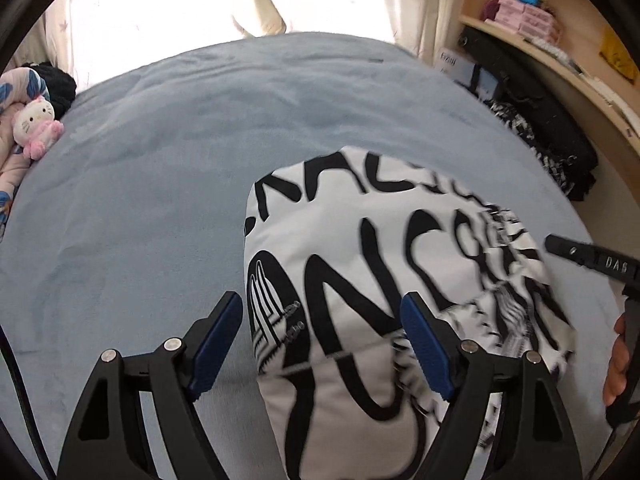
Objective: Fold large clothes
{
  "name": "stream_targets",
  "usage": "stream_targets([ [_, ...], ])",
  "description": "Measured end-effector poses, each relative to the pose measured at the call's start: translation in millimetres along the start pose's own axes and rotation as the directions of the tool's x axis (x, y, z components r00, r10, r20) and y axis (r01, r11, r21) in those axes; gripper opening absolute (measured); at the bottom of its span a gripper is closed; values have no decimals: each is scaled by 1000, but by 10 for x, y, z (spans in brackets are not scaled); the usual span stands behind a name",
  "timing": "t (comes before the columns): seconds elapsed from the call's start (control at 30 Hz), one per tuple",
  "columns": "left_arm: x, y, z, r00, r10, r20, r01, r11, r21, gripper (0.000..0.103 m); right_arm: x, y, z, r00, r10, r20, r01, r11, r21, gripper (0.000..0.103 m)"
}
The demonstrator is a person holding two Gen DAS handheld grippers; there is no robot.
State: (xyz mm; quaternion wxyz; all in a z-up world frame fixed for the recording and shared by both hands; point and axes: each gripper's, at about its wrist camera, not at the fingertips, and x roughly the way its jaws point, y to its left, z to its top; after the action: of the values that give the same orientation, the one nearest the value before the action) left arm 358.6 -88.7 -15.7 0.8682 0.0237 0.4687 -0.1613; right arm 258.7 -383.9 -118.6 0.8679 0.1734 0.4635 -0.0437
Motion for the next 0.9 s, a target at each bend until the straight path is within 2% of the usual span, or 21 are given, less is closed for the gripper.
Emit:
stream_targets([
  [0.23,-266,-26,-242,999,-40,19,41,997,-62,80,-69,523,-396,997,53,-55,-61,986,-155,49],
  [0.43,-82,64,-558,997,-67,-49,60,988,-141,80,192,501,-730,990,-38,-134,9,978,-207,49],
  [0.53,59,110,-739,994,-48,-97,33,989,-147,80,146,388,-752,991,-81,-111,55,974,-220,49],
  [0.57,59,156,-797,994,-73,-78,59,984,-170,81,117,347,-744,988,-118,-102,92,969,-228,49],
  [0.6,59,188,-827,994,-85,-65,72,979,-189,87,101,312,-742,986,-132,-102,106,968,-228,49],
  [0.7,115,285,-902,993,-103,-66,84,966,-243,98,89,197,-761,985,-116,-131,88,975,-206,49],
  [0.8,155,343,-961,990,-124,-62,102,954,-281,102,95,207,-793,982,-137,-127,106,969,-225,50],
  [0.83,172,351,-977,990,-122,-64,99,954,-284,102,104,221,-805,981,-145,-126,113,967,-230,54],
  [0.9,187,343,-991,990,-124,-67,101,955,-279,102,112,269,-816,981,-139,-134,105,967,-230,69],
])
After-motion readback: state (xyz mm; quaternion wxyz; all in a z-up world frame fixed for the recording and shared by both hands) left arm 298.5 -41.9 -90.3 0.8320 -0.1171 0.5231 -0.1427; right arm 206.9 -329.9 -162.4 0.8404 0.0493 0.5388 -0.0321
